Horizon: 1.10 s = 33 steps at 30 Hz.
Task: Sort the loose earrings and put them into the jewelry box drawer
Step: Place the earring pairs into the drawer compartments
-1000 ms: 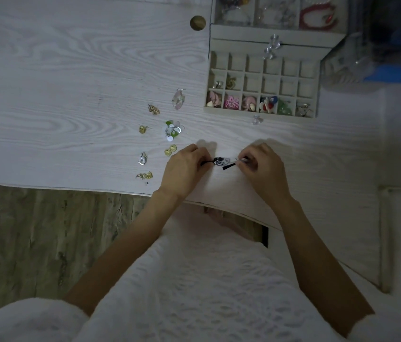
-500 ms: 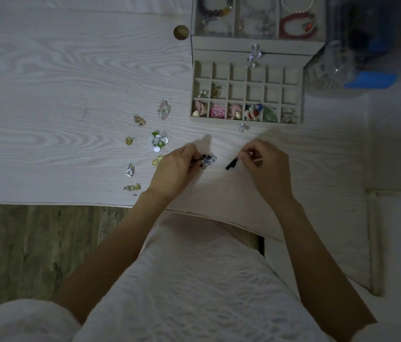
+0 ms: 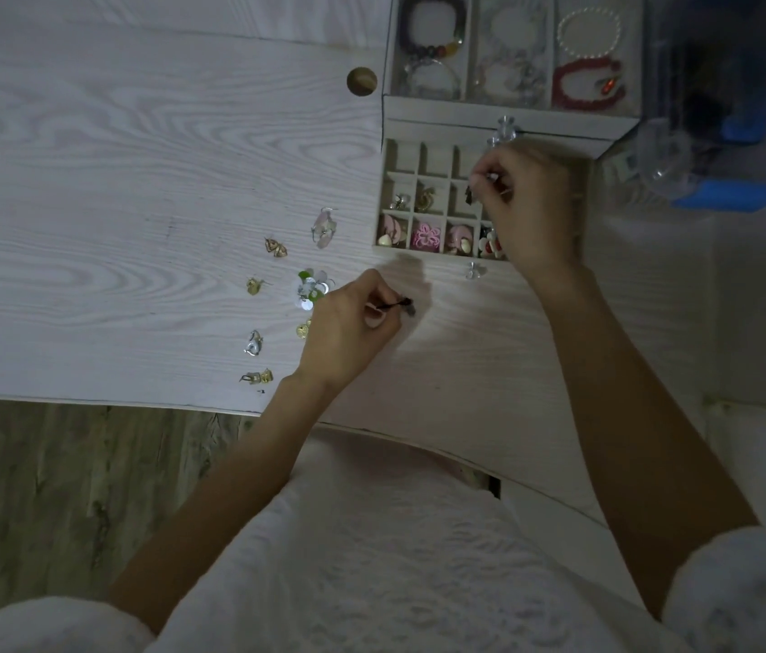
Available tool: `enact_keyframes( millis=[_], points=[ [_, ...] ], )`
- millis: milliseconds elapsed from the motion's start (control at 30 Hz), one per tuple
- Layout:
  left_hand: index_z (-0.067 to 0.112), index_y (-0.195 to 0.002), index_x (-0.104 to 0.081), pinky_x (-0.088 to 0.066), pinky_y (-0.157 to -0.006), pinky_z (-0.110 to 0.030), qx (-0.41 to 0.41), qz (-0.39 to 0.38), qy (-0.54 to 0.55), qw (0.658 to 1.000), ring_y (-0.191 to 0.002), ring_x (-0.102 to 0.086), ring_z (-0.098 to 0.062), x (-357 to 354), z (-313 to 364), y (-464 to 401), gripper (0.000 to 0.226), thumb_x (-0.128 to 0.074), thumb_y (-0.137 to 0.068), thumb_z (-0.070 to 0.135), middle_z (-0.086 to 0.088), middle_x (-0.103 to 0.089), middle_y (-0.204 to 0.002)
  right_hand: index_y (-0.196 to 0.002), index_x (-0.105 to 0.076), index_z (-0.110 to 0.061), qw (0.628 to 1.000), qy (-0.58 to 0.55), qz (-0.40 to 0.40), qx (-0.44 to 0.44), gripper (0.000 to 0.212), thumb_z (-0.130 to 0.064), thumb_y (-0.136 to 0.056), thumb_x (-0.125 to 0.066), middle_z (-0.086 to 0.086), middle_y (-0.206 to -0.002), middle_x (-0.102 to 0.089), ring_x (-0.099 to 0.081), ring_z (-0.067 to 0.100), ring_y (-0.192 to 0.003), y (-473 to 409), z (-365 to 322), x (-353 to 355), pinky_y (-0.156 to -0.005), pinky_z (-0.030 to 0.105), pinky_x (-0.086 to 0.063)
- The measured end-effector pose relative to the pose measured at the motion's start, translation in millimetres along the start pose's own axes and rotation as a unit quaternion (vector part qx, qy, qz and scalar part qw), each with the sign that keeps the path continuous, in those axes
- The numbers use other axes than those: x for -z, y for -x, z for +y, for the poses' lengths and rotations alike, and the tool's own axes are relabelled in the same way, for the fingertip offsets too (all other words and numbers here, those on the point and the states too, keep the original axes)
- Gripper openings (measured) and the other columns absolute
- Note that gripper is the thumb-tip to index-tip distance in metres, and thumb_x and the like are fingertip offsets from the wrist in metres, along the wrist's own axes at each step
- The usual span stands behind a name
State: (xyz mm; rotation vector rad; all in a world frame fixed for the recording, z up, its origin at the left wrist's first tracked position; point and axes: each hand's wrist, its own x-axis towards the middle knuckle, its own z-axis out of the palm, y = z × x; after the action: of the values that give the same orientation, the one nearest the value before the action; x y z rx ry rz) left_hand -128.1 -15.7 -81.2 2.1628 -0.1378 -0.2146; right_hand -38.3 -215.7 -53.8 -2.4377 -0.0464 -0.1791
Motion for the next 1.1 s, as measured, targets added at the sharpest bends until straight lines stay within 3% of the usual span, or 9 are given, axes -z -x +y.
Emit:
enact_keyframes(
  millis=[167, 333, 433, 500, 567, 633, 800, 967, 1100],
  points=[
    [0.006, -0.086, -0.058, -0.055, -0.075, -0.025, -0.010, 0.021, 0.072, 0.997, -0.080, -0.065, -0.005, 6, 22, -22, 0.008, -0.065, -0.084, 0.009, 0.001, -0.068, -0.087, -0.091, -0.066, -0.011, 0.999, 0.032, -0.032, -0.030, 0.009, -0.016, -0.084, -0.065, 0.006, -0.092, -0.069, -0.063, 0.016, -0.084, -6, 12, -20, -0.075, 0.031, -0.053],
    [0.009, -0.083, -0.059, -0.056, -0.075, -0.036, -0.007, 0.050, 0.106, 0.993, -0.079, -0.066, -0.011, -8, 39, -71, 0.010, -0.067, -0.082, 0.013, 0.002, -0.066, -0.081, -0.097, -0.065, -0.005, 0.995, 0.000, -0.036, -0.088, 0.021, -0.006, -0.077, -0.070, 0.013, -0.094, -0.069, -0.065, 0.023, -0.085, -8, 18, -25, -0.079, 0.036, -0.054],
    [0.014, -0.080, -0.060, -0.055, -0.076, -0.038, 0.006, 0.066, 0.115, 0.991, -0.078, -0.066, -0.010, -21, 46, -97, 0.009, -0.069, -0.080, 0.015, 0.009, -0.065, -0.076, -0.096, -0.063, -0.002, 0.997, -0.001, -0.045, -0.067, 0.020, -0.004, -0.077, -0.069, 0.015, -0.092, -0.069, -0.066, 0.023, -0.083, -3, 17, -19, -0.073, 0.029, -0.052],
    [0.016, -0.079, -0.061, -0.054, -0.076, -0.035, 0.013, 0.076, 0.110, 0.991, -0.077, -0.065, -0.009, -28, 50, -108, 0.008, -0.069, -0.079, 0.017, 0.010, -0.065, -0.076, -0.093, -0.062, -0.001, 0.996, -0.030, -0.053, -0.067, 0.016, -0.001, -0.077, -0.066, 0.015, -0.087, -0.069, -0.065, 0.021, -0.079, 1, 16, -17, -0.071, 0.032, -0.053],
    [0.015, -0.080, -0.064, -0.053, -0.073, -0.030, 0.018, 0.073, 0.062, 0.995, -0.076, -0.065, -0.009, -34, 49, -115, 0.008, -0.070, -0.079, 0.020, 0.007, -0.067, -0.078, -0.098, -0.063, -0.001, 0.996, -0.037, -0.045, -0.067, 0.020, 0.001, -0.078, -0.062, 0.016, -0.090, -0.069, -0.064, 0.020, -0.080, 3, 17, -16, -0.073, 0.036, -0.054],
    [0.017, -0.081, -0.066, -0.051, -0.071, -0.032, 0.010, 0.064, -0.001, 0.998, -0.079, -0.064, -0.014, -40, 42, -119, 0.008, -0.071, -0.078, 0.023, 0.004, -0.070, -0.082, -0.106, -0.062, -0.002, 0.996, -0.034, -0.042, -0.072, 0.028, 0.005, -0.079, -0.057, 0.016, -0.096, -0.068, -0.063, 0.019, -0.083, 4, 18, -15, -0.075, 0.032, -0.052],
    [0.019, -0.090, -0.073, -0.044, -0.078, -0.034, -0.066, 0.034, -0.182, 0.981, -0.095, -0.052, -0.030, -37, 31, -121, 0.013, -0.067, -0.079, 0.022, -0.003, -0.069, -0.097, -0.109, -0.063, -0.002, 0.997, -0.017, -0.031, -0.063, 0.034, 0.009, -0.078, -0.053, 0.018, -0.104, -0.064, -0.059, 0.017, -0.083, 5, 22, -17, -0.079, 0.029, -0.052],
    [0.016, -0.095, -0.071, -0.044, -0.079, -0.034, -0.098, 0.013, -0.199, 0.975, -0.097, -0.052, -0.032, -29, 30, -115, 0.024, -0.071, -0.074, 0.027, -0.006, -0.067, -0.100, -0.102, -0.067, -0.003, 0.998, 0.011, -0.052, -0.042, 0.025, 0.003, -0.078, -0.062, 0.017, -0.103, -0.059, -0.060, 0.024, -0.087, 6, 27, -19, -0.077, 0.022, -0.045],
    [0.014, -0.094, -0.070, -0.038, -0.079, -0.029, -0.098, -0.009, -0.221, 0.970, -0.097, -0.052, -0.030, -30, 33, -113, 0.028, -0.073, -0.073, 0.031, -0.007, -0.066, -0.101, -0.095, -0.071, -0.006, 0.997, 0.044, -0.050, -0.029, 0.017, -0.004, -0.079, -0.063, 0.016, -0.096, -0.059, -0.060, 0.026, -0.083, 2, 27, -22, -0.074, 0.031, -0.048]
  ],
)
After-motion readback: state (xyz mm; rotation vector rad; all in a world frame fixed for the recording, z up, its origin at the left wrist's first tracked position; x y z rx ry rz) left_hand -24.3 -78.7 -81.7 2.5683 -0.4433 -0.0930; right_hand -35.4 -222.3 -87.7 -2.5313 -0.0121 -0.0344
